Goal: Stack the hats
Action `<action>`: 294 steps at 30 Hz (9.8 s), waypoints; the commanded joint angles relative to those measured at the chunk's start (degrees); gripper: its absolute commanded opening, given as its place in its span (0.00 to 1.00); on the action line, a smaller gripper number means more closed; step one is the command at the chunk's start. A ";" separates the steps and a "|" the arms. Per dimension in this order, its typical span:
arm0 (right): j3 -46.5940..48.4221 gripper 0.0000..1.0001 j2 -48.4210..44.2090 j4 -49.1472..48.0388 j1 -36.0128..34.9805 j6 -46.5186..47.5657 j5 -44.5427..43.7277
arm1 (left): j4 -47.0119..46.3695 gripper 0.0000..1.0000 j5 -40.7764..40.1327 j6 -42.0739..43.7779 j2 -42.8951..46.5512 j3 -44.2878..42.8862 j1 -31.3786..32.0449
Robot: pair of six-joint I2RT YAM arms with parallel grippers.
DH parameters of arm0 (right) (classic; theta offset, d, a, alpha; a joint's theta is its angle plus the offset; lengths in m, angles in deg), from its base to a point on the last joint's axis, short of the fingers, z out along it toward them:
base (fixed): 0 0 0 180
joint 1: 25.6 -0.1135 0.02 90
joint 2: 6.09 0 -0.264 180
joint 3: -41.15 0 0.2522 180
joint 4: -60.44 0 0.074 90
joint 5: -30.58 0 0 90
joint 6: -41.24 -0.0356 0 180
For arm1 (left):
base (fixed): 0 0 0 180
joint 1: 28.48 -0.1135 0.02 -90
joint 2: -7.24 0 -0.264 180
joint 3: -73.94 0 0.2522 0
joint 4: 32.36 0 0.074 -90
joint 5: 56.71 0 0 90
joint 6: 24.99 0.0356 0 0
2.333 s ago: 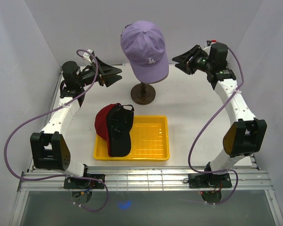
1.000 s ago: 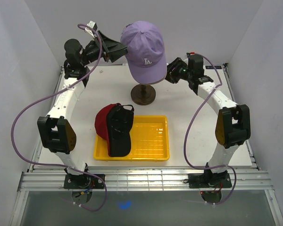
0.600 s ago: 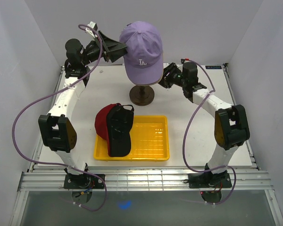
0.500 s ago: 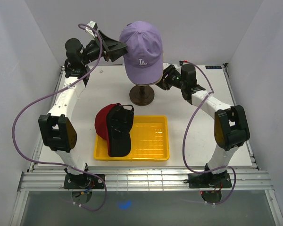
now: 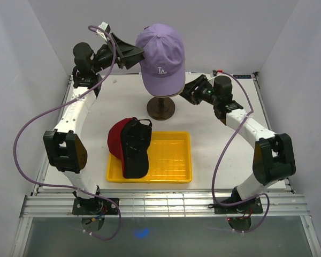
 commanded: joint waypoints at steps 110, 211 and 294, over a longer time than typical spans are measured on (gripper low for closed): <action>12.08 0.45 2.70 29.56 -57.75 19.22 -45.77 | 62.44 0.62 -39.76 35.18 49.05 32.71 -5.93; 56.47 0.08 -2.56 34.15 -26.47 21.37 21.45 | 36.17 0.73 -43.09 20.86 42.20 -1.73 -5.93; 15.52 0.08 8.08 -63.77 -3.34 -58.47 1.34 | 27.12 0.73 -25.01 18.14 33.77 11.45 -5.93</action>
